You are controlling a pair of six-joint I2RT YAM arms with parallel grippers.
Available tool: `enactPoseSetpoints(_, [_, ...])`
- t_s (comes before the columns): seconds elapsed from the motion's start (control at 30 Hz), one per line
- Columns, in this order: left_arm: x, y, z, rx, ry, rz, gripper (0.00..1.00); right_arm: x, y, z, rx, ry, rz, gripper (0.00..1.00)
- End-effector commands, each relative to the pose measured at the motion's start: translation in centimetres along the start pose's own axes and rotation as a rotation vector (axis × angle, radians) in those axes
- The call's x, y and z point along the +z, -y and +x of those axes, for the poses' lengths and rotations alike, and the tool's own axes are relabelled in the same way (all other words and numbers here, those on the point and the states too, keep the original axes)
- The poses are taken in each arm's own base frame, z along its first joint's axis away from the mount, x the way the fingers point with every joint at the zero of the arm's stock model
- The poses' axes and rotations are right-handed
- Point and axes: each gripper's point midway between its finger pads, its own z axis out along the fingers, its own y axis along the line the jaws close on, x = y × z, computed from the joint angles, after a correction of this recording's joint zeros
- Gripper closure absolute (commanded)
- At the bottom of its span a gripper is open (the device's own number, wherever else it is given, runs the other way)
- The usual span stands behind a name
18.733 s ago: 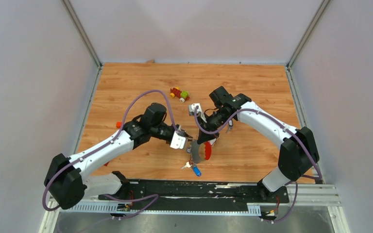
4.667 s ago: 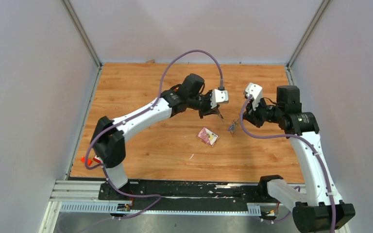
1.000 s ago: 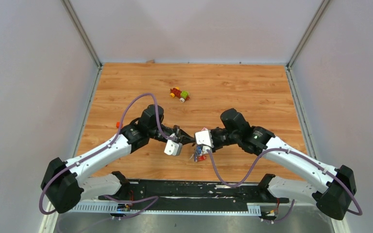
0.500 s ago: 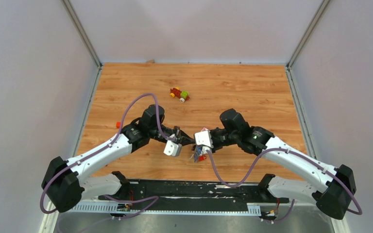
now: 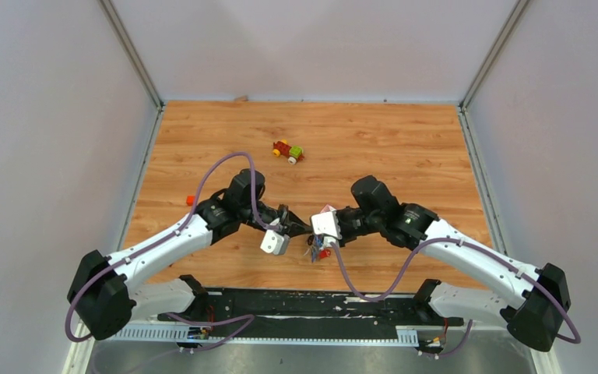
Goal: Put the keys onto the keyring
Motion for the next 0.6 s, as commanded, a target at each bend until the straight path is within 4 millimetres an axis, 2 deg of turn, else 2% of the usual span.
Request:
enactPoseSetpoints(0.0, [0.1, 0.9, -0.2, -0.002, 0.025, 0.044, 1.0, -0.2, 1.5, -1.9, -0.035, 0.052, 0.031, 1.0])
enactPoseSetpoints(0.37, [0.1, 1.9, 0.1, 0.045, 0.015, 0.087, 1.0, 0.6, 1.6, -1.6, 0.005, 0.021, 0.015, 1.0])
enactPoseSetpoints(0.57, [-0.3, 3.2, 0.4, 0.075, -0.005, 0.156, 1.0, 0.6, 1.7, -1.6, 0.008, 0.015, 0.018, 1.0])
